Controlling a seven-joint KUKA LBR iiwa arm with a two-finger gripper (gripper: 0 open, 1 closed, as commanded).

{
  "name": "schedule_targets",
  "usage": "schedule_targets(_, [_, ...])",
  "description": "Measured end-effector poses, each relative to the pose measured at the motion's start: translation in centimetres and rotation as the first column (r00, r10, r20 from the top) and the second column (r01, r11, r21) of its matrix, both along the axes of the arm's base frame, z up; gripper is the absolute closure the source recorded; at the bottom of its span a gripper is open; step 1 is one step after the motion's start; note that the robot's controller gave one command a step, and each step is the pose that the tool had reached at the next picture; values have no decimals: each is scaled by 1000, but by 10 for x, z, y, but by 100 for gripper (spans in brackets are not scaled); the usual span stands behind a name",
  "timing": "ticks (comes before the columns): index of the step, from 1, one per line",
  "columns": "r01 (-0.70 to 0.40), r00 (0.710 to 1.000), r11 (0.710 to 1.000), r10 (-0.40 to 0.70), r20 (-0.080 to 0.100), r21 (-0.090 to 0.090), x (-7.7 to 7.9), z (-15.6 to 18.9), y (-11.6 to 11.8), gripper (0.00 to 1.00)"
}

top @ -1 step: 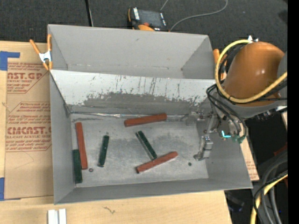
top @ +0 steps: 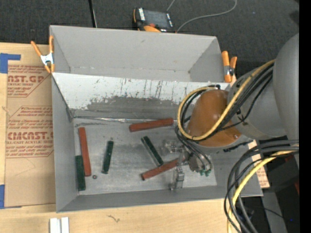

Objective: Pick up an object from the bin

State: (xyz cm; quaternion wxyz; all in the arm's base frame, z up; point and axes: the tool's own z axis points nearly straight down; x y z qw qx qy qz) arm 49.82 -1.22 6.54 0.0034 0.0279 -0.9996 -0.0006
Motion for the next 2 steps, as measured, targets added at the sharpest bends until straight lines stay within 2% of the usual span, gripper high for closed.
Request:
schedule_targets(1, [1,1000,1000,-1,8,-1,2,5,-1,100])
schedule_targets(2, [42,999,999,-42,17,0,27,150,-12,100])
